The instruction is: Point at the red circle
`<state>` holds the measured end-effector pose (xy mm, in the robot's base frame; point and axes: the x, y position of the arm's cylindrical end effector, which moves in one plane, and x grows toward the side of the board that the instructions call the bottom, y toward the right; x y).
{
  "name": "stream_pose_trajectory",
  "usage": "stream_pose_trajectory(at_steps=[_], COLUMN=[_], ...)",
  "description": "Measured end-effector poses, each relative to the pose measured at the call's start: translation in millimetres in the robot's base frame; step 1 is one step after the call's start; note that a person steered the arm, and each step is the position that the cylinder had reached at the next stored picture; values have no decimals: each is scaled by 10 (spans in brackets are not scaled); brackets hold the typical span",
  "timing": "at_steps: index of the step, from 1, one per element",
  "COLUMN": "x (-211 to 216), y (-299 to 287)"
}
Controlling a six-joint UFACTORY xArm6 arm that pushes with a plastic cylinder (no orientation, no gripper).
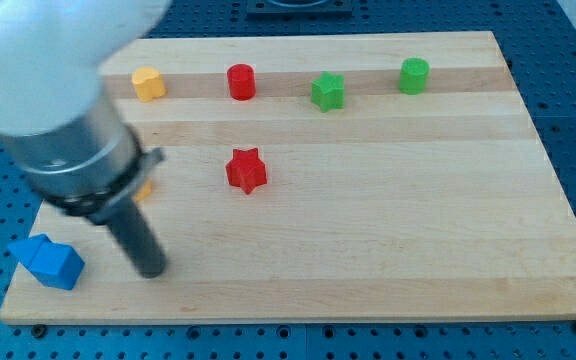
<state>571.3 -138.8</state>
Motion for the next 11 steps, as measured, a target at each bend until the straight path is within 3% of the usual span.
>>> stream_pose_trajectory(at_steps=[2,4,5,6,8,9,11], x=[-423,-782,-1137,-1461,-1707,-1926,-2723], y=[304,1294,1407,1407,608,511,896])
